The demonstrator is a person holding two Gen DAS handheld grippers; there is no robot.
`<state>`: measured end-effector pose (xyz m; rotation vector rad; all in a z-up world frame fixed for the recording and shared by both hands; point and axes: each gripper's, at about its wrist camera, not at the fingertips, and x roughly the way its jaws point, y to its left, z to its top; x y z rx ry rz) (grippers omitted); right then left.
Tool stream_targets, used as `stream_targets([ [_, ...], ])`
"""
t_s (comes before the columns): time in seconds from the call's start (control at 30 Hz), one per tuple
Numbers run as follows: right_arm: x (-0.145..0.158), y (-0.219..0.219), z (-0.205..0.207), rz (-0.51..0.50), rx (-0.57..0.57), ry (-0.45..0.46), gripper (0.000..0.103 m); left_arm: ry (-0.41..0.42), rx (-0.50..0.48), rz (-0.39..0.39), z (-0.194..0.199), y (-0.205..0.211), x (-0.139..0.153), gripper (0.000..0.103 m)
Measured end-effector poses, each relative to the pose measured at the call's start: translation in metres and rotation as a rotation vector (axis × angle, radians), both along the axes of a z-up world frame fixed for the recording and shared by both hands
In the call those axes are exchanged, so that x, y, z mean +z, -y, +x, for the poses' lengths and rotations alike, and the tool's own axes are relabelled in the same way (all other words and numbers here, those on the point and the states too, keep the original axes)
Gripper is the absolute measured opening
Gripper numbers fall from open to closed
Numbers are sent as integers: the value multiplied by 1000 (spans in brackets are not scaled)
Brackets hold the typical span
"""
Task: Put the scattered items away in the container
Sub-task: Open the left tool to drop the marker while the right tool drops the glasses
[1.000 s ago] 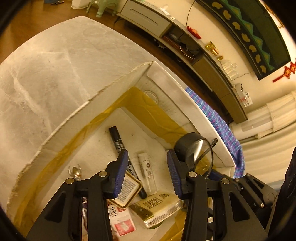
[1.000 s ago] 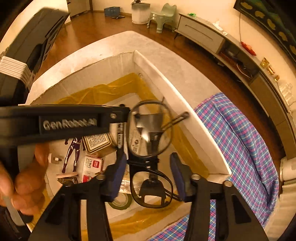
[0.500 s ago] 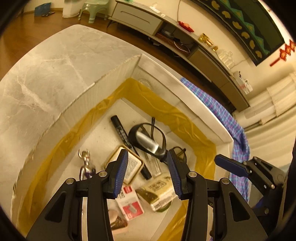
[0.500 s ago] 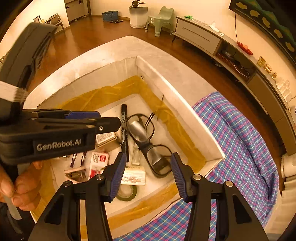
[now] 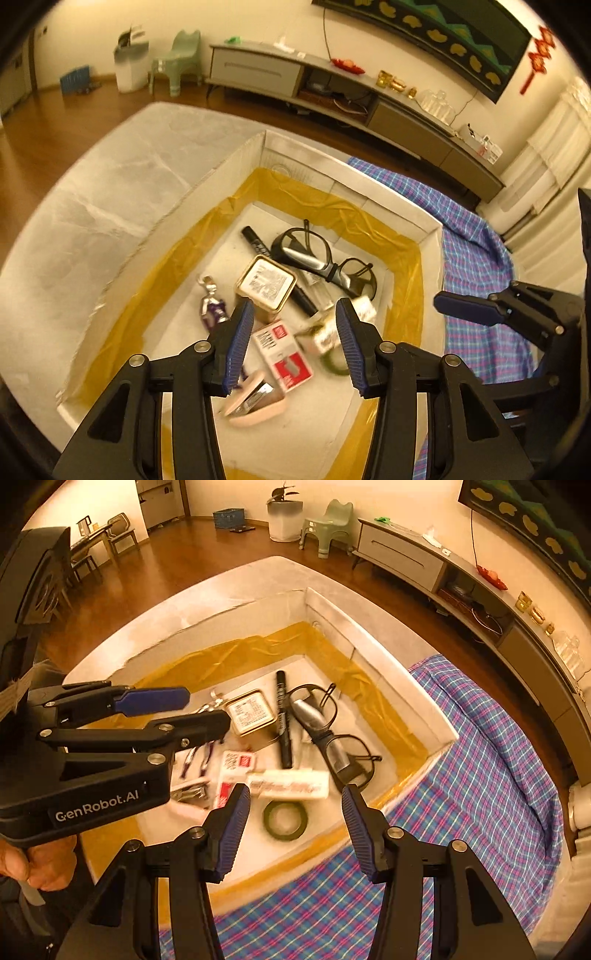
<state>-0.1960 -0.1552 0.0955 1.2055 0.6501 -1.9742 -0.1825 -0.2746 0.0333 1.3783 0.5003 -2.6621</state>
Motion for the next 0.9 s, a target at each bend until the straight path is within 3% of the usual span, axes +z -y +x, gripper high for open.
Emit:
stream_targets([
  [0.3,13,-22,56,-44,38,-48,61,-59,-40,-137,63,-27,19,56],
  [0.6,14,-43,112,-45,76,-146,64,-66,-27,-117,124,-46,21,59],
  [0.73,6,-52,123,-51,72,-149,65,-102,9,-146,144,-51,28,67],
  [0.83,0,-57,127,-68,61,-130,65,-119,31,-198,153,-55,33,67],
  [0.9,-2,-60,130,-81,58,-122,65,-117,32,-191,157,-58,33,67],
])
